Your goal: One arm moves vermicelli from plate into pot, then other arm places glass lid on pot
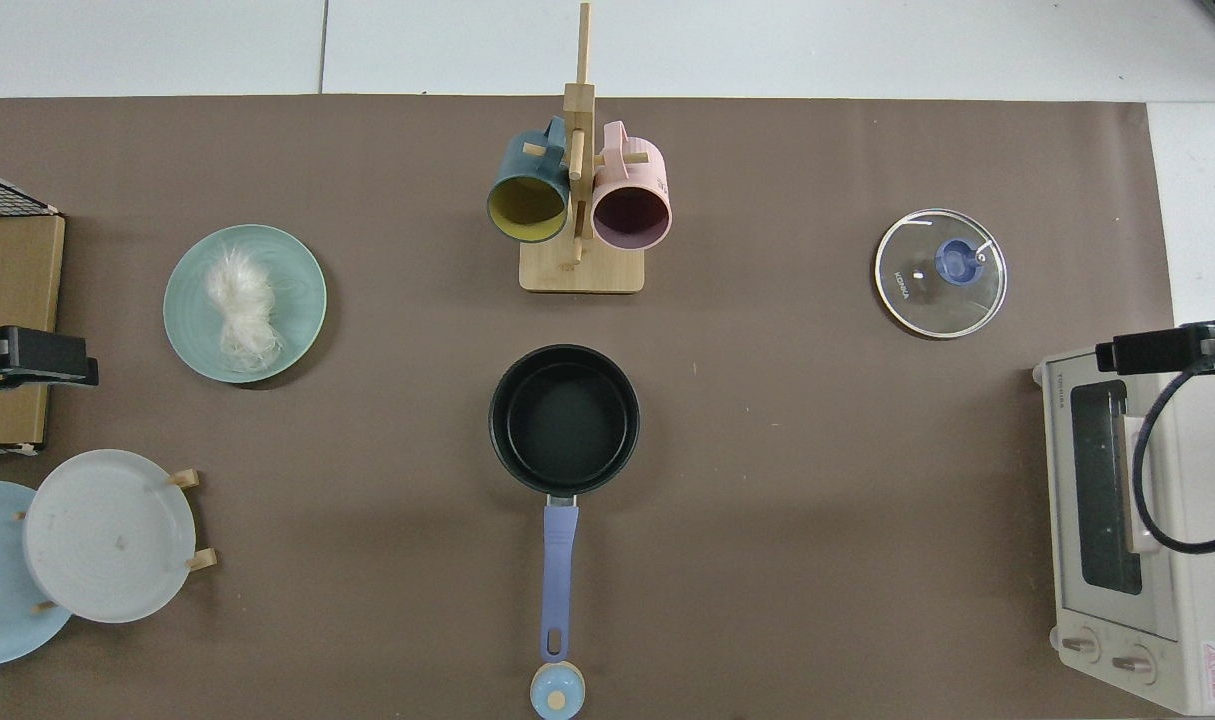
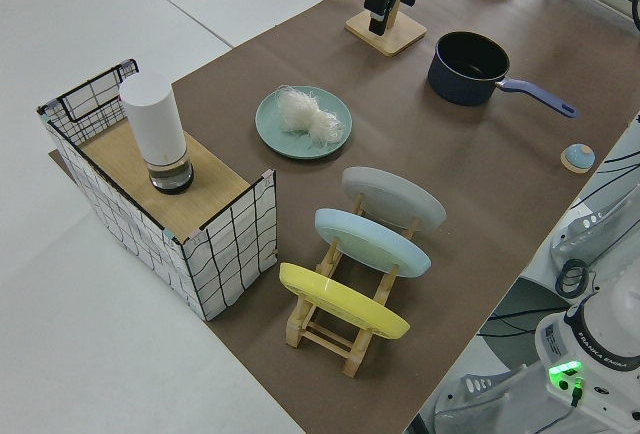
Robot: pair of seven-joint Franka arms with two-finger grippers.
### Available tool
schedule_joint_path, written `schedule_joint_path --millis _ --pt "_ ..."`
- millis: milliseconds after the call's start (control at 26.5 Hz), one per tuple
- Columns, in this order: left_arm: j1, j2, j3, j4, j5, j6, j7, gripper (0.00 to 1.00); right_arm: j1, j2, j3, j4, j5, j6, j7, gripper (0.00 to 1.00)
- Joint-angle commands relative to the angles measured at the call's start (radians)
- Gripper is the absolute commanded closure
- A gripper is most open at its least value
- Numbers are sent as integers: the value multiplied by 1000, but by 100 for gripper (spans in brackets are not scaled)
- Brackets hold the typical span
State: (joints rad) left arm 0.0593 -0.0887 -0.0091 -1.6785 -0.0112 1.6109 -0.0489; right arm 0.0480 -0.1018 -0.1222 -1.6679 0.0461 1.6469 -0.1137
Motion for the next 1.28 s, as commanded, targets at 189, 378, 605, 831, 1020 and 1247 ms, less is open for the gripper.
schedule_joint_path --millis 189,378,605,831,1020,1247 --pt "-9 -5 -3 -1 -12 -29 -9 0 -2 -4 4 -10 -6 16 17 0" --pt "-7 -5 -5 -4 -18 -22 0 0 -2 -4 4 -10 -6 16 17 0" --pt "4 6 1 -7 -16 3 1 0 -2 -4 4 -10 -6 16 17 0" --pt "8 47 8 -27 -16 110 3 0 -2 -4 4 -10 -6 16 17 0" --pt "16 133 17 -30 -10 202 -2 0 -2 -4 4 -10 -6 16 17 0" --pt "33 224 31 -33 -13 388 -15 0 -2 -4 4 -10 -6 16 17 0"
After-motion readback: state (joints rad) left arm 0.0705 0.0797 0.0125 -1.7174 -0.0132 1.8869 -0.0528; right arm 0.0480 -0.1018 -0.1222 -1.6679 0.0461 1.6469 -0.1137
